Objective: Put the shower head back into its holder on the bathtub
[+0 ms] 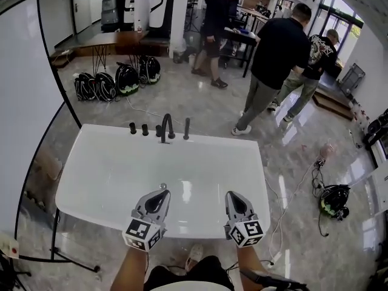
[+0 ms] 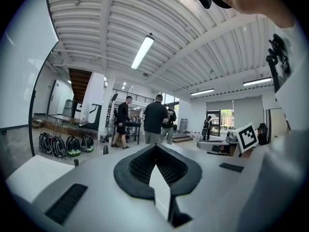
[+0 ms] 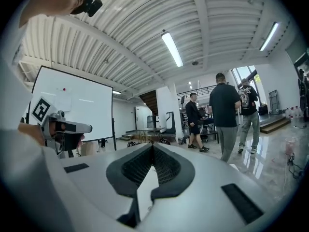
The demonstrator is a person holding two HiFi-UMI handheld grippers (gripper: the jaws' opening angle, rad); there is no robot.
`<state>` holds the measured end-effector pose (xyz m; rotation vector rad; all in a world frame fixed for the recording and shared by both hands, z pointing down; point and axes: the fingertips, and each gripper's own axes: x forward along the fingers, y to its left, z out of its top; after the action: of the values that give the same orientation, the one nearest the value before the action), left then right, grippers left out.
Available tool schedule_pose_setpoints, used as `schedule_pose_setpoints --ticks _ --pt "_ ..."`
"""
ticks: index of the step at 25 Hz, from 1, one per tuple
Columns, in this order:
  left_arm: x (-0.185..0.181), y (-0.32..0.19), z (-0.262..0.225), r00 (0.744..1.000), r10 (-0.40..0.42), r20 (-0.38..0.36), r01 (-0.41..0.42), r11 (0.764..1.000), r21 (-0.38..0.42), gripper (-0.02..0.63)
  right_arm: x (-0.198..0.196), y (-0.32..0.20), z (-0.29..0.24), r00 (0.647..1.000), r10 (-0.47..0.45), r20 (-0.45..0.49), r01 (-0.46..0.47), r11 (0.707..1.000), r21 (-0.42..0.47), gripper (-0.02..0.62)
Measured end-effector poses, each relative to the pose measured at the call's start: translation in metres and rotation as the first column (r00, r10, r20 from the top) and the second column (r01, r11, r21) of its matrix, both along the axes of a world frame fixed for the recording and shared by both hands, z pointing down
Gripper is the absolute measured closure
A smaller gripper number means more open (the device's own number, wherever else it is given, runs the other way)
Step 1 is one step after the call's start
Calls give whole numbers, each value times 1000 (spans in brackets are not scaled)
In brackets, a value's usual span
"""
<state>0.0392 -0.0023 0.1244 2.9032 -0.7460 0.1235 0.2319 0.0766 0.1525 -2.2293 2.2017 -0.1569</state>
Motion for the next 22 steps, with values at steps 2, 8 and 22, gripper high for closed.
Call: schedule_pose_setpoints --ticks 2,8,22 --pt "-21 20 -9 1000 9 -13 -9 1000 8 588 -21 20 -14 1000 -2 -30 2 1000 5 583" --pt "-62 73 -37 997 55 -48 -54 998 22 588 -82 76 -72 996 -10 -84 15 998 56 583" --pt "-21 187 -70 990 137 -20 -136 989 65 588 -60 177 -120 989 -10 -150 23 996 83 584"
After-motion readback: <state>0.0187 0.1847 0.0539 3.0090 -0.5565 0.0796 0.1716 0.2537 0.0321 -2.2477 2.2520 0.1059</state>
